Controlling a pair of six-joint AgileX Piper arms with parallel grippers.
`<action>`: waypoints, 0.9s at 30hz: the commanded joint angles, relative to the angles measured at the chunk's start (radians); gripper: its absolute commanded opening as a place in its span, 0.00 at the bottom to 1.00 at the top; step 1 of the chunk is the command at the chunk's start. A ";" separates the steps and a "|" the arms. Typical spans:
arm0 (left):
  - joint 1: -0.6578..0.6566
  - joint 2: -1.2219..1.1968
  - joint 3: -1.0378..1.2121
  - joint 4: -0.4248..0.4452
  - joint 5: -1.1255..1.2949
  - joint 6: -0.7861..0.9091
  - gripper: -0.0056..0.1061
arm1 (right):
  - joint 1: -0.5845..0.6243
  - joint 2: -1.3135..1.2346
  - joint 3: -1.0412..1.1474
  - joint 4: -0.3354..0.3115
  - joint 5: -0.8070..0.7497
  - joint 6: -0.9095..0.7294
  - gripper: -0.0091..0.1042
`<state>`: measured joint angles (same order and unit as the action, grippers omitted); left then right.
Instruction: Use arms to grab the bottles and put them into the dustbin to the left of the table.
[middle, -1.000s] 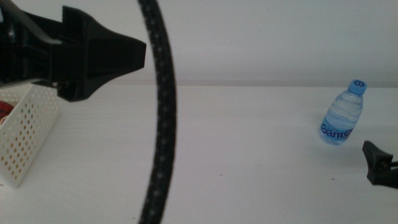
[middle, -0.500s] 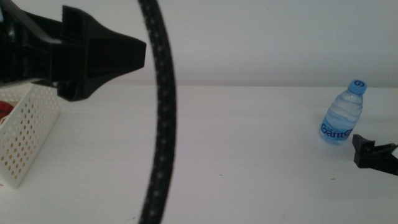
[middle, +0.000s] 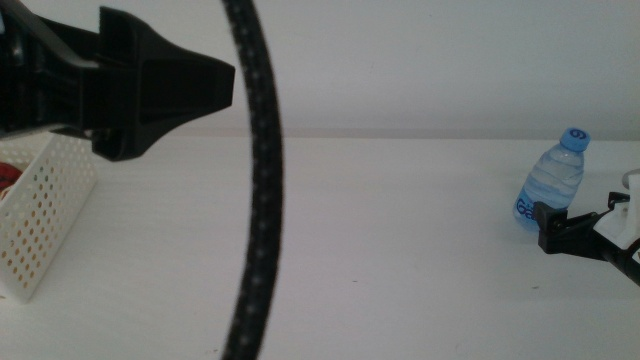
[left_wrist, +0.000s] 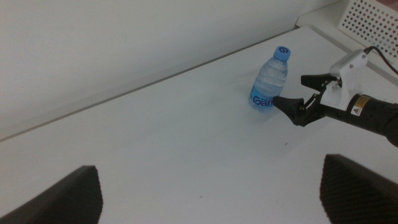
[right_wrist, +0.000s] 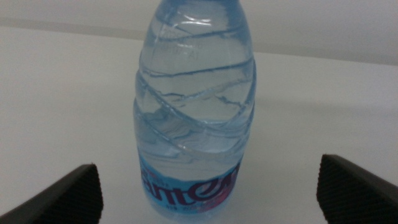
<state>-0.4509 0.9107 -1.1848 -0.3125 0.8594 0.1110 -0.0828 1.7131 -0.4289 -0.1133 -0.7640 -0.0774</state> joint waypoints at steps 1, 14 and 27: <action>-0.009 -0.003 0.004 -0.002 -0.015 -0.007 0.89 | 0.003 0.012 -0.014 0.013 -0.006 -0.009 0.89; -0.009 -0.003 0.004 -0.002 -0.017 -0.007 0.89 | 0.003 0.112 -0.078 0.013 -0.010 -0.009 0.89; -0.009 -0.003 0.004 -0.002 -0.017 -0.007 0.89 | 0.027 0.184 -0.174 -0.004 -0.007 -0.009 0.89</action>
<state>-0.4509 0.9107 -1.1848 -0.3125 0.8555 0.1110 -0.0641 1.8887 -0.5892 -0.1050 -0.7658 -0.0774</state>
